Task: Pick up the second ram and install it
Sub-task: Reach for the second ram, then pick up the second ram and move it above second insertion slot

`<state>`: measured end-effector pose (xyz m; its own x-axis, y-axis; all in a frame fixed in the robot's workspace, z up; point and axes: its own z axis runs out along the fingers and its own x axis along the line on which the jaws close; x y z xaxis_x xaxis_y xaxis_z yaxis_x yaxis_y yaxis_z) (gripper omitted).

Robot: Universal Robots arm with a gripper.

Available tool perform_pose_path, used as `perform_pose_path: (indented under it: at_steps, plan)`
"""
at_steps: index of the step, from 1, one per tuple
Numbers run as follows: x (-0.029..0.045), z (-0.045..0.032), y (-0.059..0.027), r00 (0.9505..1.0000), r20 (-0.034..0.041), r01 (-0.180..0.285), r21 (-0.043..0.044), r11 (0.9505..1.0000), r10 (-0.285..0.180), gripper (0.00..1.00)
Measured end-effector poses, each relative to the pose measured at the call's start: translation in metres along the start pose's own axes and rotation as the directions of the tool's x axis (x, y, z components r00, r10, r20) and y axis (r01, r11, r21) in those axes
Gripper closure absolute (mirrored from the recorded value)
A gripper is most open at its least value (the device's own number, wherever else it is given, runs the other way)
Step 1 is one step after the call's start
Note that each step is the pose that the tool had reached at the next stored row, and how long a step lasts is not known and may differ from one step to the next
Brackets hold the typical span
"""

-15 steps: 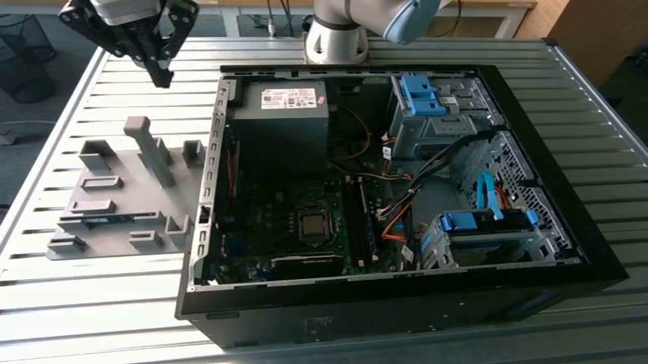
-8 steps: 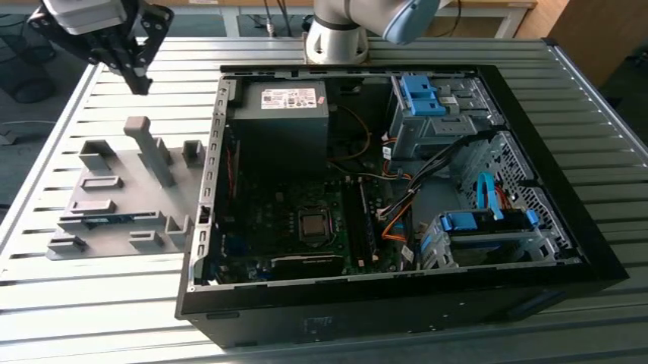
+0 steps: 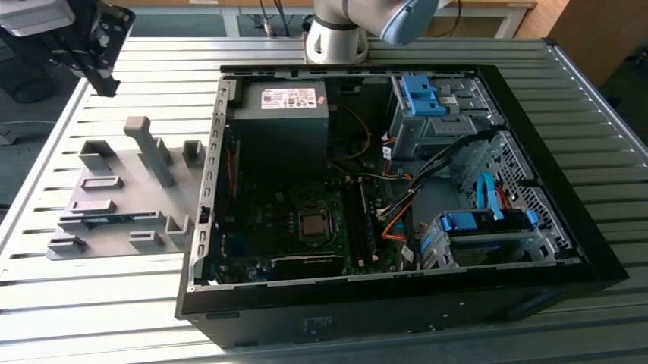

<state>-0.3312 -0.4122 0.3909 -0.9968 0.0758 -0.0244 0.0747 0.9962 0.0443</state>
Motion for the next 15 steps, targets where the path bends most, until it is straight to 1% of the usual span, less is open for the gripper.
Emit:
perform_pose_path:
  at_steps: [5, 6, 15]
  plan:
    - [0.0218, -0.0002, -0.0017, 1.0, 0.0, 0.0, 0.0, 1.0, 0.0, 0.89]
    - [0.0234, -0.0002, -0.0018, 1.0, 0.0001, 0.0, -0.0001, 1.0, 0.0, 0.89]
    - [0.0239, -0.0003, -0.0018, 1.0, 0.0, 0.0, 0.0, 1.0, 0.0, 0.89]
